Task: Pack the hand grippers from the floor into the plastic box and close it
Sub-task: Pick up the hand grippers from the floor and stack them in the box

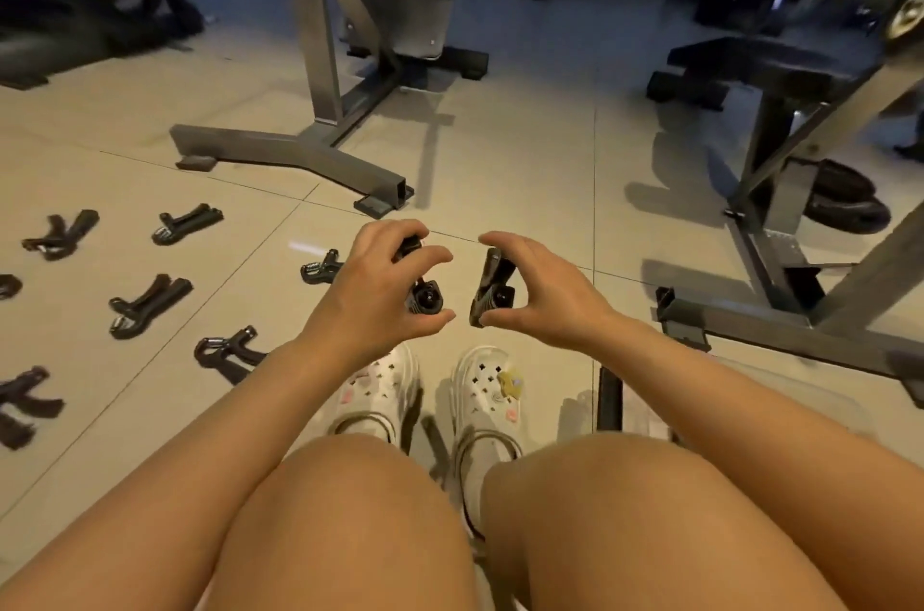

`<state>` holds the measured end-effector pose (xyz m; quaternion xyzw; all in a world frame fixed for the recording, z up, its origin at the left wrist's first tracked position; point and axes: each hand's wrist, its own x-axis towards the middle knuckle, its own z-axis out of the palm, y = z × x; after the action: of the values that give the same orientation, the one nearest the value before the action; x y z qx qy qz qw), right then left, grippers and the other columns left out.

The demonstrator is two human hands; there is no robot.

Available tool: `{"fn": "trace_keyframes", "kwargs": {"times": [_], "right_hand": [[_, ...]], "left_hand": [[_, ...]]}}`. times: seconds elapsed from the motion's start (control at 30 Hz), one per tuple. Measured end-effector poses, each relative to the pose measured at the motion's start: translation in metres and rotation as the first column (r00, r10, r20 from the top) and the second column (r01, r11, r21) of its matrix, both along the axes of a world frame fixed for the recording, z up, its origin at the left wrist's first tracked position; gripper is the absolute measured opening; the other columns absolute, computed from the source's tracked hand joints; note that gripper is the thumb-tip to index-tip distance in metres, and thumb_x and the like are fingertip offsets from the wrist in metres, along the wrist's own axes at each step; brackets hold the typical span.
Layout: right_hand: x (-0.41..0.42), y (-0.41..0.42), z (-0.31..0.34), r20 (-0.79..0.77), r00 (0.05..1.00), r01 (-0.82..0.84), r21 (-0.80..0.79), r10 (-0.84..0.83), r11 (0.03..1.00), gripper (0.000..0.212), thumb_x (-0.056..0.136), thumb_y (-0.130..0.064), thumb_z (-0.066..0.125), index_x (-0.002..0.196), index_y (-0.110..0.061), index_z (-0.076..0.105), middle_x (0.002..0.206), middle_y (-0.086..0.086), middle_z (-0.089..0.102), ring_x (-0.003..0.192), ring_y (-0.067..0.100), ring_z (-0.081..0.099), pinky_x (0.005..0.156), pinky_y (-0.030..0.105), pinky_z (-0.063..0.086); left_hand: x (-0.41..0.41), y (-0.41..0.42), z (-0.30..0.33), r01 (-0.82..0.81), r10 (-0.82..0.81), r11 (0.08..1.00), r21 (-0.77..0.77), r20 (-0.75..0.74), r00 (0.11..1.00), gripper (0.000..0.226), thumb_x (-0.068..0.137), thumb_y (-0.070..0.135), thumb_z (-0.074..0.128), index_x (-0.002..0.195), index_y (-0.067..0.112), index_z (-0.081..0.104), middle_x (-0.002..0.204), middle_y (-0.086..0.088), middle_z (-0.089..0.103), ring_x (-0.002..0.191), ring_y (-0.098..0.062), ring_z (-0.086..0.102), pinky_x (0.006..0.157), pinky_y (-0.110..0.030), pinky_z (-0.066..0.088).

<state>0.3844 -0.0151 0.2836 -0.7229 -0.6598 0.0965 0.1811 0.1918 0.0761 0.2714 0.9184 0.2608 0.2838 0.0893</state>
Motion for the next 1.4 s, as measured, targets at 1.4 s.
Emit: {"fn": "trace_keyframes", "kwargs": {"times": [1.4], "right_hand": [[0.202, -0.295, -0.048, -0.514, 0.734, 0.485, -0.060, -0.444, 0.872, 0.075, 0.063, -0.037, 0.083, 0.126, -0.040, 0.044, 0.126, -0.006, 0.051, 0.117, 0.017, 0.051, 0.098, 0.047, 0.047]], "left_hand": [[0.176, -0.221, -0.048, 0.182, -0.167, 0.971, -0.158, 0.101, 0.981, 0.058, 0.066, 0.058, 0.064, 0.107, 0.017, 0.067, 0.114, -0.003, 0.055, 0.105, -0.017, 0.046, 0.092, -0.010, 0.028]]}}
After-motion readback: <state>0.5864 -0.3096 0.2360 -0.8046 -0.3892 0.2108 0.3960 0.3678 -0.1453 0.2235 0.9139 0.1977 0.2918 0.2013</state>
